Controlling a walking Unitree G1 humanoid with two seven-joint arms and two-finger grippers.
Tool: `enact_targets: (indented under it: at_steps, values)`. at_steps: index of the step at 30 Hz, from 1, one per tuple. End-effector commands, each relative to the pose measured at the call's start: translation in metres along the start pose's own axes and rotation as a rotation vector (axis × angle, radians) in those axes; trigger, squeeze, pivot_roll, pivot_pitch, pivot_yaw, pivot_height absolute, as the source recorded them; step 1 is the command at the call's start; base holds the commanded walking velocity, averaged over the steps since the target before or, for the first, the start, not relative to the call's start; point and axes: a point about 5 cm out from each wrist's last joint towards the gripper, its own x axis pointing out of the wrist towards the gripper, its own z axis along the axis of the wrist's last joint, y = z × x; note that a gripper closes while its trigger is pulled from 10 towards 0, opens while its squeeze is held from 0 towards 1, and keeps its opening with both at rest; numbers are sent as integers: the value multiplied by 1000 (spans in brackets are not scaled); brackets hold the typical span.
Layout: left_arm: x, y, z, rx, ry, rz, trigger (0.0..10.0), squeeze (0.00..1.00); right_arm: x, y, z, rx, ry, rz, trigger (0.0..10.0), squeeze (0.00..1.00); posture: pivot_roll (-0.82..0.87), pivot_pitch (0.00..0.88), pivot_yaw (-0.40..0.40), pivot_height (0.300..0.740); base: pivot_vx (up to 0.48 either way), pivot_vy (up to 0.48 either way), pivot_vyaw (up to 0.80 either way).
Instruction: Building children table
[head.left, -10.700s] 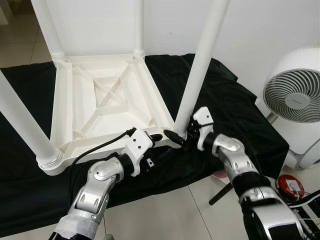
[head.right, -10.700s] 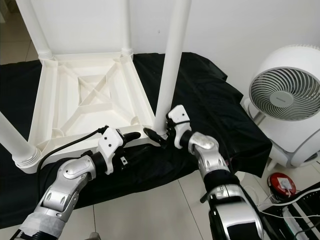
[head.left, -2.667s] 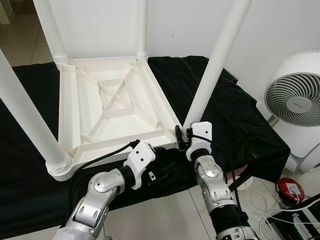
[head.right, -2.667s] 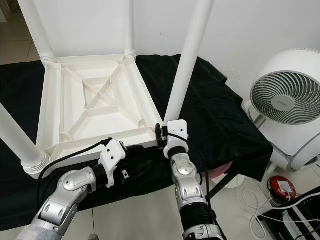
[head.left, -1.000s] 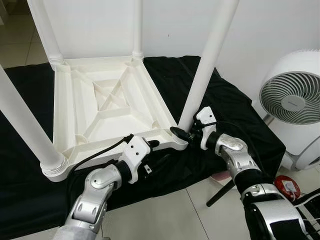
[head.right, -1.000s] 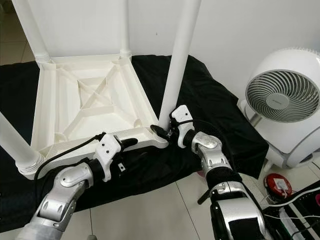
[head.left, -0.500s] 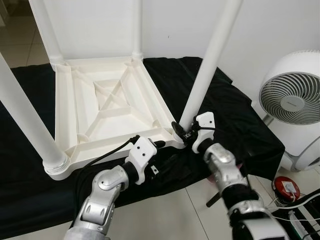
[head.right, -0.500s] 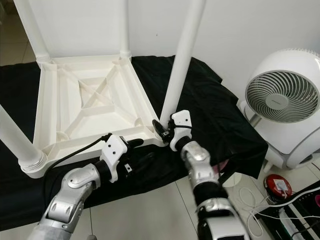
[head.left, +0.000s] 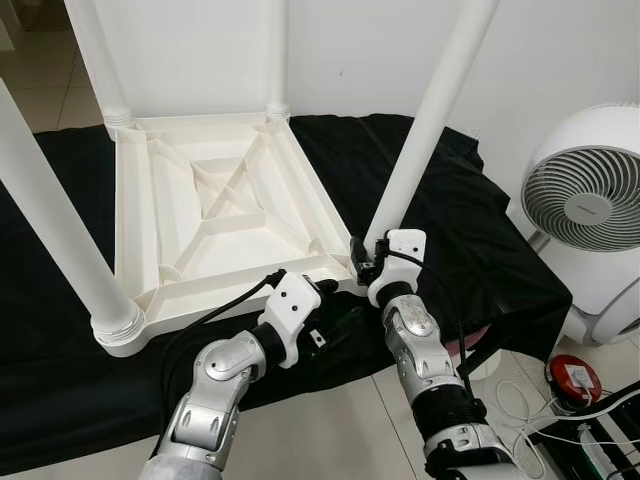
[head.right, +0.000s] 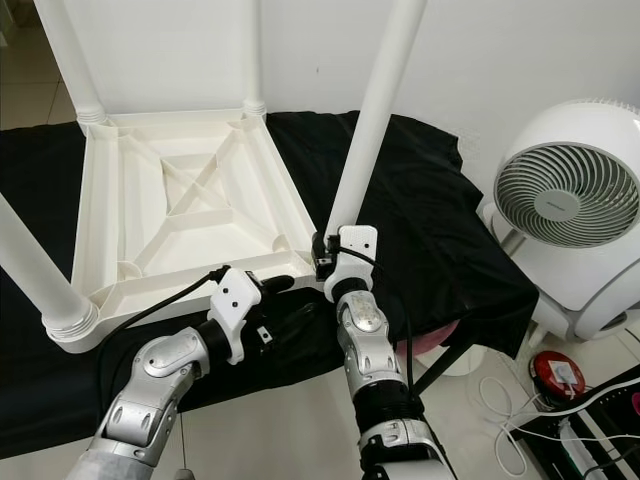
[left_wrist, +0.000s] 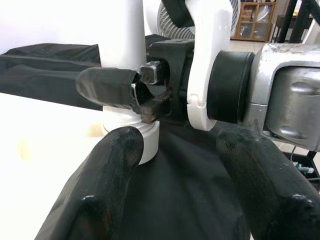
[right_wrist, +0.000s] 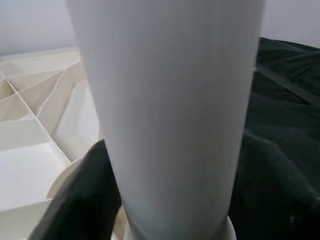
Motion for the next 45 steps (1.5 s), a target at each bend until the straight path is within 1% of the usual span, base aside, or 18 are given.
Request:
enact_targets:
  at_steps: [1,5,6,7,8,11,14,18,21,23,25,30,34,35,37,38,41,45]
  values:
    - [1,10,-4,-13,18,200,10000,0,-2,-8,-1,5,12,-19,10000,1000,3,0,-85,740,0,0,0]
    - [1,10,-3,-11,19,199,10000,0,-2,-11,0,-25,27,30,10000,1000,3,0,-84,740,0,0,0]
    - [1,10,-3,-10,20,197,10000,0,-2,-13,-1,-47,42,84,10000,1000,4,0,-85,740,0,0,0]
    - [2,10,-3,-11,18,194,10000,0,-2,-18,-3,-92,66,180,10000,0,5,0,-82,740,0,0,0]
    - [2,10,-2,-12,17,193,10000,0,-2,-19,-3,-112,72,221,10000,0,5,0,-82,740,0,0,0]
    - [2,10,-2,-12,17,193,10000,0,-2,-21,-3,-125,76,242,10000,0,5,0,-82,740,0,0,0]
    - [1,10,-2,-8,18,184,10000,0,-2,-27,-1,-211,99,405,10000,0,7,0,-73,740,0,0,0]
    - [1,10,-1,-4,20,173,10000,0,0,-35,3,-262,130,576,10000,0,8,0,-59,740,0,0,0]
    - [1,10,-1,-3,20,170,10000,0,1,-38,5,-273,138,615,10000,0,8,0,-59,740,0,0,0]
    - [1,11,0,-2,21,165,10000,0,5,-40,7,-305,154,683,10000,0,11,0,-49,740,0,0,0]
    - [1,11,1,-3,21,160,10000,0,7,-42,8,-322,174,724,10000,0,12,0,-46,740,0,0,0]
    - [2,10,2,-3,20,155,10000,0,11,-44,9,-351,185,733,10000,0,13,0,-45,740,0,0,0]
    - [0,4,1,-14,27,109,10000,0,19,-44,13,-368,194,740,10000,0,15,0,-38,740,0,0,0]
    - [-1,2,0,-15,33,95,10000,0,21,-44,14,-370,198,744,6000,0,15,0,-36,740,0,0,0]
    - [-1,2,0,-15,33,95,10000,0,21,-44,14,-370,198,744,6000,0,15,0,-36,740,0,0,0]
    - [-3,1,-1,-14,41,83,10000,0,24,-43,14,-366,202,752,0,0,16,0,-36,740,0,0,0]
    - [-3,1,-1,-14,41,83,10000,0,24,-43,14,-366,202,752,0,0,16,0,-36,740,0,0,0]
    - [-6,1,-2,-9,50,78,10000,0,25,-37,11,-336,205,780,0,0,22,0,-35,740,0,0,0]
